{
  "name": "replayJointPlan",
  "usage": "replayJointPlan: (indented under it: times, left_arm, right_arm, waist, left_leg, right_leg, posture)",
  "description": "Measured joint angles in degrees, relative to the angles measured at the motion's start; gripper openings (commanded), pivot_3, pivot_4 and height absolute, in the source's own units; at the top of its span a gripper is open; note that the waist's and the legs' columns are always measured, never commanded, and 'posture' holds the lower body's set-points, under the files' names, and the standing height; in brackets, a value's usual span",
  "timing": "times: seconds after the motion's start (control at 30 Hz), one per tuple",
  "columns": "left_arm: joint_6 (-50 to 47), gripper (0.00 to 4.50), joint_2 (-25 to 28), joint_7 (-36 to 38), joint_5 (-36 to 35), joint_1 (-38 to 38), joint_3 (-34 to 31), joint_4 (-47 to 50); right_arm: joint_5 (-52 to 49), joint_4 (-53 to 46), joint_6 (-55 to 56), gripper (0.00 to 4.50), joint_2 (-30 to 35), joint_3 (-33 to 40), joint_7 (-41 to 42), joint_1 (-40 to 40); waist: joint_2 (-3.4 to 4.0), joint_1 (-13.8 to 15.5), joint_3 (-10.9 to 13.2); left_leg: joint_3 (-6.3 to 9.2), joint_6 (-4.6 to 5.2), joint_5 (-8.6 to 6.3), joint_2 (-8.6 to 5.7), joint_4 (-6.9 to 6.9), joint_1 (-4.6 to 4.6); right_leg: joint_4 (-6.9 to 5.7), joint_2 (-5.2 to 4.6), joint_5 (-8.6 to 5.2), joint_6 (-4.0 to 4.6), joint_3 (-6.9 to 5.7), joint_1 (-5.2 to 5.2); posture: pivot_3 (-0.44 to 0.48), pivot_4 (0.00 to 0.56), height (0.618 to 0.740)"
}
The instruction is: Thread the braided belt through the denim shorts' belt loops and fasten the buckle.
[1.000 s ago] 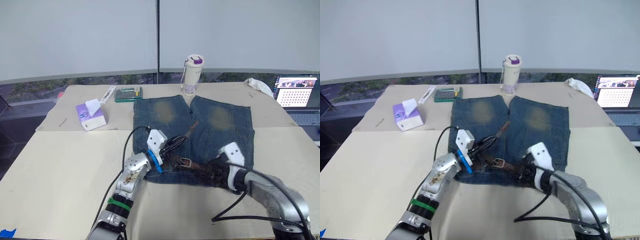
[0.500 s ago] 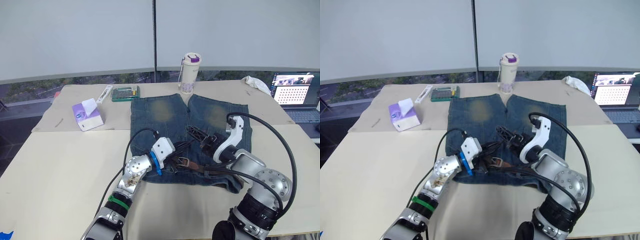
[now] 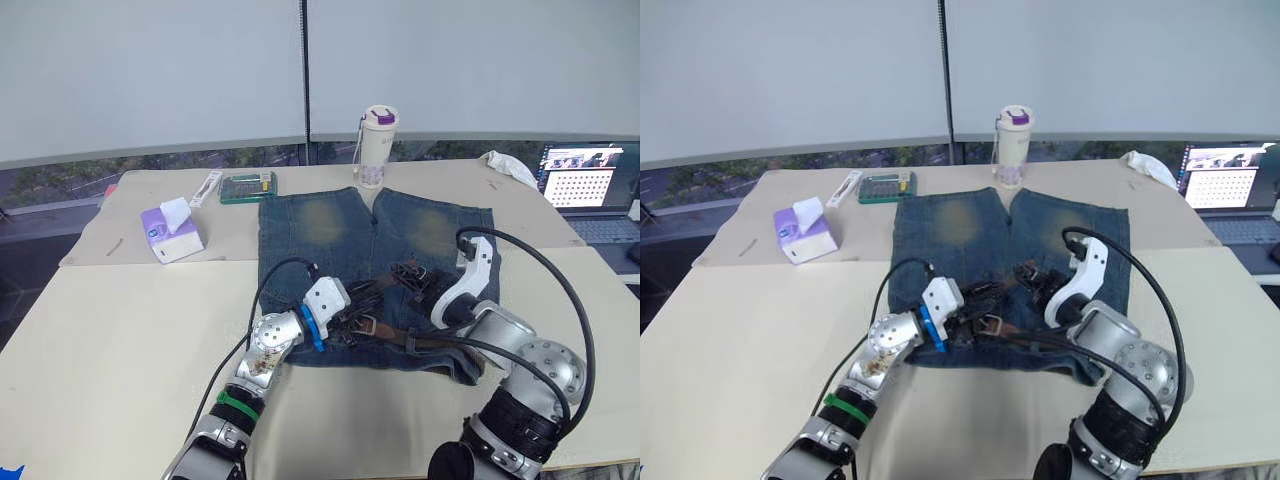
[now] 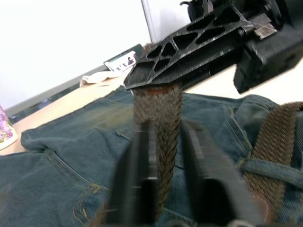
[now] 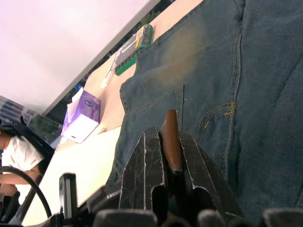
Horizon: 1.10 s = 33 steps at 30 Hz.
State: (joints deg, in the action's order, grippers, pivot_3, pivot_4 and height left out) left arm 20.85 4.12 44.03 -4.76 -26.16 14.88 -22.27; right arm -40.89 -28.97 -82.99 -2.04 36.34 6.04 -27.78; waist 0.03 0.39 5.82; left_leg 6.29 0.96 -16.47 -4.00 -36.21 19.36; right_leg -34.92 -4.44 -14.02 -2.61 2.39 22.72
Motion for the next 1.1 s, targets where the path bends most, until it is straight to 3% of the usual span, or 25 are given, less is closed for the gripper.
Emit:
replayJointPlan:
  times: [0.2,0.3,0.4,0.43,0.63,0.9,1.1]
  left_arm:
    - [-4.4,4.40,2.0,6.3,-8.3,2.0,-1.8,4.3]
    - [-7.5,4.46,3.3,7.9,-11.3,2.1,-3.0,6.2]
    - [-13.5,4.46,7.2,9.3,-15.9,1.0,-8.1,6.8]
    - [-13.8,4.46,7.8,9.3,-16.0,0.4,-8.9,5.8]
    - [-14.8,2.63,8.0,11.2,-15.6,-2.7,-10.2,-0.1]
    - [-13.3,0.05,6.1,14.1,-12.8,-3.1,-7.3,-3.5]
    - [-12.6,0.05,4.3,14.8,-10.5,-3.1,-4.9,-4.1]
  right_arm:
    - [-0.2,1.1,0.4,0.00,6.3,-0.8,0.7,2.6]
    - [0.2,1.2,1.5,0.00,10.0,-2.6,1.6,4.4]
    - [6.1,2.2,8.5,0.00,24.4,-10.7,6.4,11.4]
    - [6.9,2.6,9.7,0.00,25.7,-11.4,7.0,12.0]
    - [11.8,4.9,18.8,0.00,33.3,-19.1,11.5,16.1]
    - [12.8,5.0,21.2,0.00,33.1,-21.2,12.3,17.2]
    - [12.8,4.9,21.3,0.00,33.0,-21.7,12.2,17.2]
  waist:
    - [0.00,-0.1,0.0]
    - [0.00,-0.2,0.0]
    - [-0.01,-0.3,0.0]
    - [-0.04,-0.4,0.1]
    - [-0.13,-0.2,0.1]
    - [-0.26,0.2,0.2]
    - [-0.34,0.3,0.2]
  left_leg:
    - [-0.01,0.02,0.01,0.01,0.00,0.00]
    - [-0.01,0.02,0.01,0.01,0.00,-0.01]
    - [-0.05,0.05,0.02,-0.04,-0.03,-0.07]
    - [-0.06,0.05,0.03,-0.03,-0.03,-0.09]
    - [-0.04,0.06,0.03,-0.04,-0.09,-0.10]
    - [-0.03,0.05,0.03,-0.04,-0.11,-0.09]
    - [-0.03,0.05,0.03,-0.03,-0.11,-0.09]
  right_leg:
    - [0.01,0.00,0.00,0.00,0.00,-0.01]
    - [0.01,0.02,-0.01,-0.01,-0.01,-0.03]
    - [0.06,0.02,-0.07,-0.09,-0.06,-0.16]
    - [0.07,0.03,-0.07,-0.09,-0.07,-0.19]
    - [0.15,0.01,-0.07,-0.10,-0.12,-0.32]
    - [0.16,-0.02,-0.07,-0.09,-0.05,-0.32]
    - [0.16,-0.01,-0.06,-0.09,-0.03,-0.32]
  posture:
    - [0.000,0.150,0.740]
    - [0.000,0.150,0.740]
    - [0.000,0.150,0.740]
    - [0.000,0.150,0.740]
    - [0.000,0.150,0.740]
    - [0.000,0.150,0.740]
    - [0.000,0.150,0.740]
